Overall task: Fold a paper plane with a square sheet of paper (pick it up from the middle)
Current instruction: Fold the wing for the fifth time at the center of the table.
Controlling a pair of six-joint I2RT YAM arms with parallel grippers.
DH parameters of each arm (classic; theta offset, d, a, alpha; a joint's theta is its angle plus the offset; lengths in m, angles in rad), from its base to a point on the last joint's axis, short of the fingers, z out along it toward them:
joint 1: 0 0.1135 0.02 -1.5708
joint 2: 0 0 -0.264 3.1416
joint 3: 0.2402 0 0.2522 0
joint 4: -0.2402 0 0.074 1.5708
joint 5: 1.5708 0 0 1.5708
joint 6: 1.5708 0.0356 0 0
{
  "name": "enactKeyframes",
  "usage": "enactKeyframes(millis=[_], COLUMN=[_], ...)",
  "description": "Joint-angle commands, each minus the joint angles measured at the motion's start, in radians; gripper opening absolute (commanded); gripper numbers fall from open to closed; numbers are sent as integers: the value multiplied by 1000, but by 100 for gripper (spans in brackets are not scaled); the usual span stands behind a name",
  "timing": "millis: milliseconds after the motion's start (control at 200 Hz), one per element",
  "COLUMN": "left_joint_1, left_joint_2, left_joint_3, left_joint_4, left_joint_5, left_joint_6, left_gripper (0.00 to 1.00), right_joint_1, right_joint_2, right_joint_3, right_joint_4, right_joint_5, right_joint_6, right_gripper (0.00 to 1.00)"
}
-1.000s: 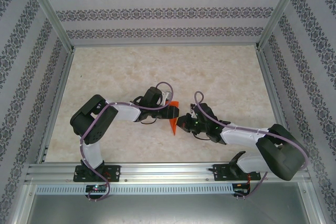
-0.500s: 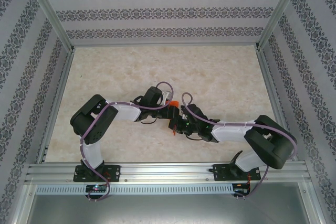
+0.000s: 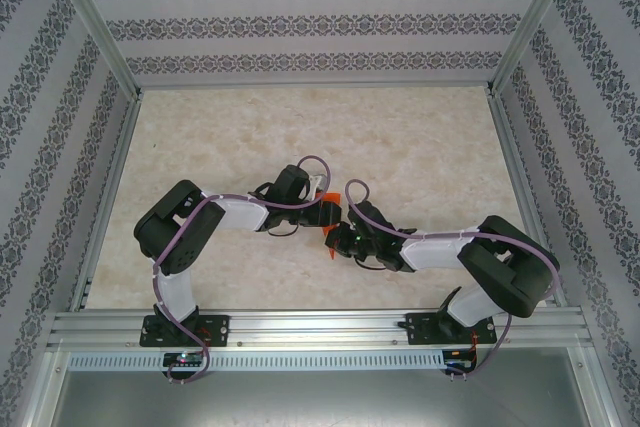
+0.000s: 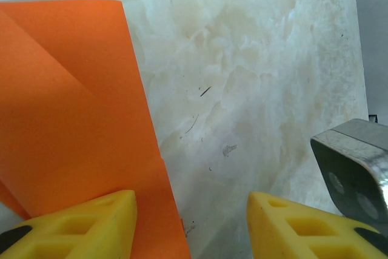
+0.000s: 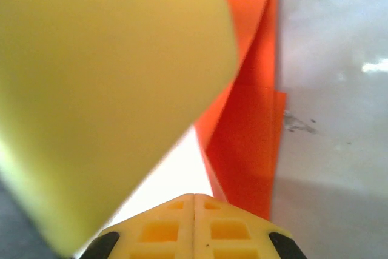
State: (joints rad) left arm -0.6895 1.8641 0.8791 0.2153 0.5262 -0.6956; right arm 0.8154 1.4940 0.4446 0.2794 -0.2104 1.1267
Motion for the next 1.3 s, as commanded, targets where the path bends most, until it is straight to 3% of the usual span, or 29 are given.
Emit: enactKeyframes(millis=[0,490,869,1139,1294], left_joint_1=[-12,-12,-12,-12,-12], left_joint_2=[33,33,36,48,85], left_joint_3=[17,12,4,25,54], left_joint_4=[-40,-44,-70,-133,-203], left_joint_5=[17,15,-14,-41,-51], left_joint_6=[8,8,-8,-7,-2], left_gripper=[52,53,51,45,36], right_joint_1=[-10,-12,0,-2,-5], right_joint_2=[13,98,-19,-42,-23], right_joint_3=[-20,-96,-145,-124,-132], right_joint_4=[-19,43,-39,-96,-116], right_joint_5=[20,-26,-76,-132,-110], right_joint_6=[-1,69,58,-10,1], right_gripper=[2,2,2,5,5])
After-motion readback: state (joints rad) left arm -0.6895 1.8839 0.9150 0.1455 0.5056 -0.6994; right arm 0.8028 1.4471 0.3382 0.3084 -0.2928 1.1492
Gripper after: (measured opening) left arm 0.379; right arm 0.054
